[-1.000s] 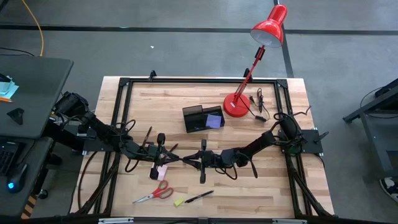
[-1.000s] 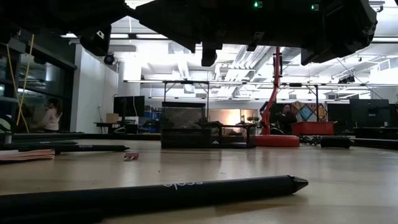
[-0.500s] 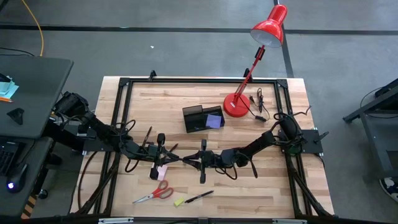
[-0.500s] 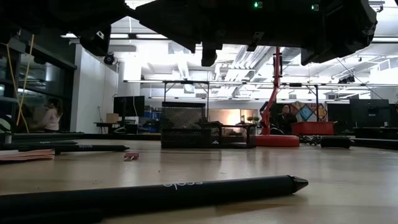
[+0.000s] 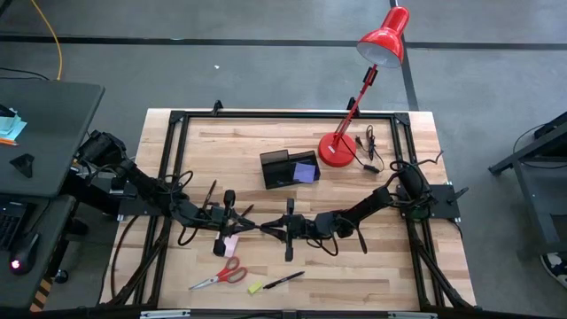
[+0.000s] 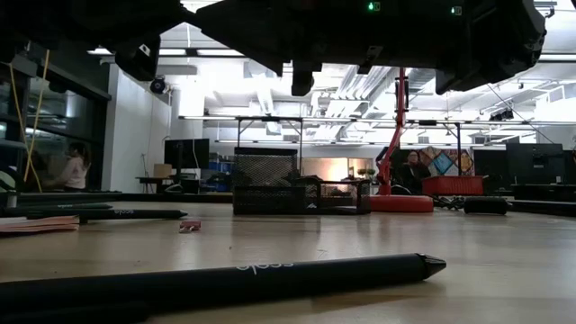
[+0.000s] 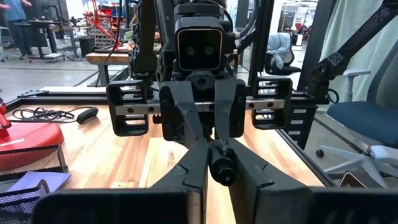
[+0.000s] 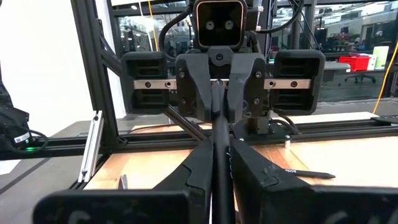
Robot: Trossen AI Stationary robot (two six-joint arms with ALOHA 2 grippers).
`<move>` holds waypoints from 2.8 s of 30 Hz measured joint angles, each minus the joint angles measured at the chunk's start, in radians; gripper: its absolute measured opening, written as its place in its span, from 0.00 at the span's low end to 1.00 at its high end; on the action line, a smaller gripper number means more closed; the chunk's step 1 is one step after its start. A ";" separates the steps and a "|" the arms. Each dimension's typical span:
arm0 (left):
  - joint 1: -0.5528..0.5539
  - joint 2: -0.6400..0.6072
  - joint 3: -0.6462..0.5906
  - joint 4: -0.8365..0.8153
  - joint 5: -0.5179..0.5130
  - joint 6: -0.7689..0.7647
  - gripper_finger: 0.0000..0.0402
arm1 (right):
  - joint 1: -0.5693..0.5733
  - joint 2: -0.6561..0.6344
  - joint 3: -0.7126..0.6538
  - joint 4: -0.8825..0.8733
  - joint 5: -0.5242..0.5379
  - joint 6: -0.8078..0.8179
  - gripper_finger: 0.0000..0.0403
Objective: Pick and place office supplies into organizer
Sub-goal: Put the black pen into the black desk organizer
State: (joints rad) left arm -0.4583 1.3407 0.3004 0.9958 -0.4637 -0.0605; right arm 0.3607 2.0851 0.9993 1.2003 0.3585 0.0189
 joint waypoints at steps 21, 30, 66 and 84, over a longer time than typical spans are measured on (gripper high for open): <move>0.000 0.000 0.000 0.000 0.000 0.000 0.07 | 0.000 0.000 0.000 0.002 -0.002 0.003 0.06; 0.000 0.000 0.000 0.000 0.002 -0.001 0.12 | 0.000 0.000 0.000 0.002 -0.015 0.003 0.07; 0.000 0.000 0.000 -0.004 0.011 0.000 0.05 | -0.002 0.000 0.000 0.008 0.001 -0.001 0.14; 0.000 0.000 0.000 -0.011 -0.100 0.004 0.06 | 0.041 0.000 0.001 -0.007 0.150 -0.130 0.32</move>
State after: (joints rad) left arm -0.4587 1.3407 0.3008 0.9851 -0.5637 -0.0566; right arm 0.4015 2.0853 1.0004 1.1936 0.5086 -0.1113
